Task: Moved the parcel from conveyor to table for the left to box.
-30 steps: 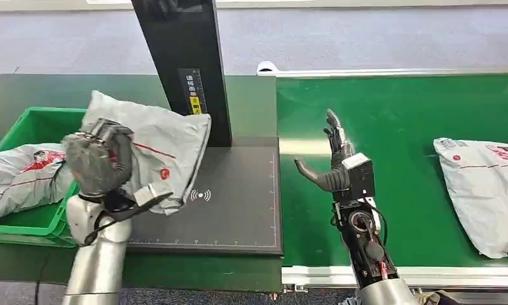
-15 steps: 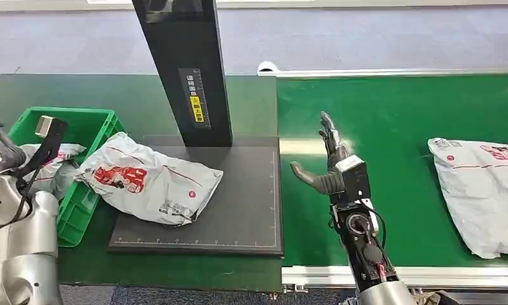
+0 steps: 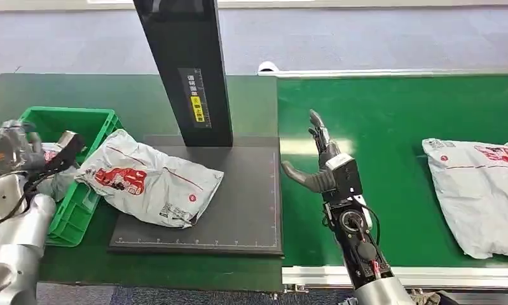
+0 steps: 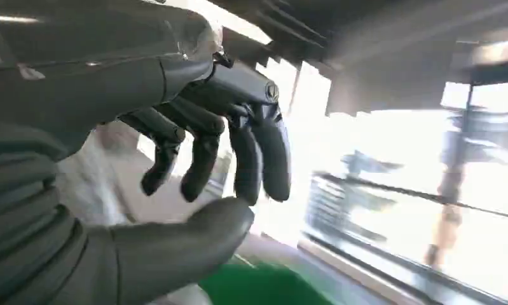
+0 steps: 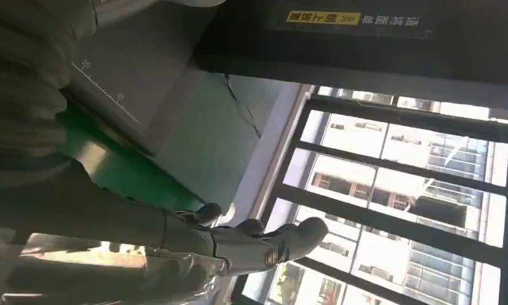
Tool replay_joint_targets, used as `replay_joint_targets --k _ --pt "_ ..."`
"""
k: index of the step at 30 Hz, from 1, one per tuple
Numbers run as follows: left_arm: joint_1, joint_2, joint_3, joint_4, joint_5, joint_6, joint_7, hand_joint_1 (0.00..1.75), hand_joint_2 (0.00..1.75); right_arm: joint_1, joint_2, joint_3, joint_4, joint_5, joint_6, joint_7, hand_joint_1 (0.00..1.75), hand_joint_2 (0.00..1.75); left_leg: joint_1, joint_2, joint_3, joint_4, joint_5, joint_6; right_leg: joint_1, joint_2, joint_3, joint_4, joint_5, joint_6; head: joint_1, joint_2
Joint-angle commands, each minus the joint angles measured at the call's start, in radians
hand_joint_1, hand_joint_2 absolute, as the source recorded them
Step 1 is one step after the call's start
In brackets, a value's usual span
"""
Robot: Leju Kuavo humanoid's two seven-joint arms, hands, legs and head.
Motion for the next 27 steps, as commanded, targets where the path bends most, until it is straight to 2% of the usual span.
replay_joint_targets --k 1,4,9,11,12,14,16,17,18,23,27 --pt "0.173 -0.198 -0.221 -0.522 0.655 0.072 -0.319 0.0 1.75 -0.059 -0.013 0.032 0.118 0.01 0.013 -0.018 0.0 1.75 0.001 -0.002 -0.003 0.001 0.001 0.001 0.001 -0.003 -0.001 -0.001 0.001 0.001 0.001 0.0" --pt "0.231 -0.18 -0.294 -0.66 0.833 -0.017 -0.313 0.0 1.75 -0.059 -0.019 0.043 0.122 0.013 0.008 -0.018 0.0 1.75 0.0 0.003 -0.002 0.001 0.0 0.001 0.0 0.001 -0.001 -0.001 0.001 0.0 0.001 0.0" --pt "0.238 -0.179 -0.294 -0.663 0.838 -0.019 -0.314 0.0 1.75 -0.06 -0.022 0.042 0.124 0.013 0.008 -0.018 0.0 1.75 0.0 0.001 -0.003 0.001 0.001 0.001 0.0 -0.001 -0.003 -0.001 0.002 0.0 0.001 0.0" --pt "0.255 -0.165 -0.313 -0.687 0.928 -0.105 -0.338 0.0 1.75 -0.064 -0.024 0.044 0.131 0.012 0.01 -0.019 0.0 1.75 0.0 0.002 -0.002 0.001 0.0 0.001 0.0 0.001 -0.002 0.0 0.001 0.0 0.001 0.0" --pt "0.275 -0.139 -0.353 -0.705 0.958 -0.205 -0.3 0.0 1.75 -0.066 -0.026 0.044 0.135 0.011 0.01 -0.019 0.0 1.75 0.0 0.004 -0.003 0.0 0.0 0.001 0.0 0.002 -0.003 -0.001 0.002 0.0 0.001 0.0" --pt "0.301 -0.061 -0.436 -0.693 0.847 -0.321 -0.212 0.0 1.75 -0.072 -0.03 0.045 0.147 0.01 0.012 -0.022 0.0 1.75 0.0 0.005 -0.002 -0.001 0.001 0.002 0.0 0.002 -0.003 -0.002 0.003 0.0 0.001 0.0" --pt "0.307 0.057 -0.554 -0.577 0.478 -0.458 -0.009 0.0 1.75 -0.1 -0.03 0.051 0.179 0.013 0.022 -0.028 0.0 1.75 0.0 0.005 -0.002 -0.001 0.001 0.001 0.0 0.002 -0.003 -0.002 0.002 0.0 0.001 0.0" --pt "0.305 0.072 -0.573 -0.489 0.308 -0.468 0.078 0.0 1.75 -0.114 -0.024 0.051 0.192 0.015 0.024 -0.028 0.0 1.75 -0.001 0.004 -0.001 -0.001 0.001 0.001 0.0 0.001 -0.001 -0.001 0.001 0.0 0.001 0.0" --pt "0.3 0.073 -0.574 -0.421 0.254 -0.471 0.093 0.0 1.75 -0.117 -0.021 0.052 0.193 0.018 0.026 -0.027 0.0 1.75 -0.001 0.004 0.0 -0.001 0.001 0.001 -0.001 0.002 -0.001 -0.001 0.001 0.0 0.0 0.0" --pt "0.219 0.086 -0.655 -0.145 0.042 -0.714 0.233 0.0 1.75 -0.099 -0.013 0.045 0.165 0.036 0.024 0.007 0.0 1.75 -0.001 0.006 0.001 -0.002 0.0 0.001 -0.001 0.003 0.0 -0.001 0.001 0.0 0.0 0.0" --pt "0.15 0.047 -0.648 -0.048 0.007 -0.684 0.259 0.0 1.75 -0.094 -0.003 0.034 0.159 0.053 0.019 0.019 0.0 1.75 0.0 0.002 -0.001 -0.001 0.002 0.001 0.0 0.0 -0.002 -0.001 0.002 0.0 0.0 0.0"
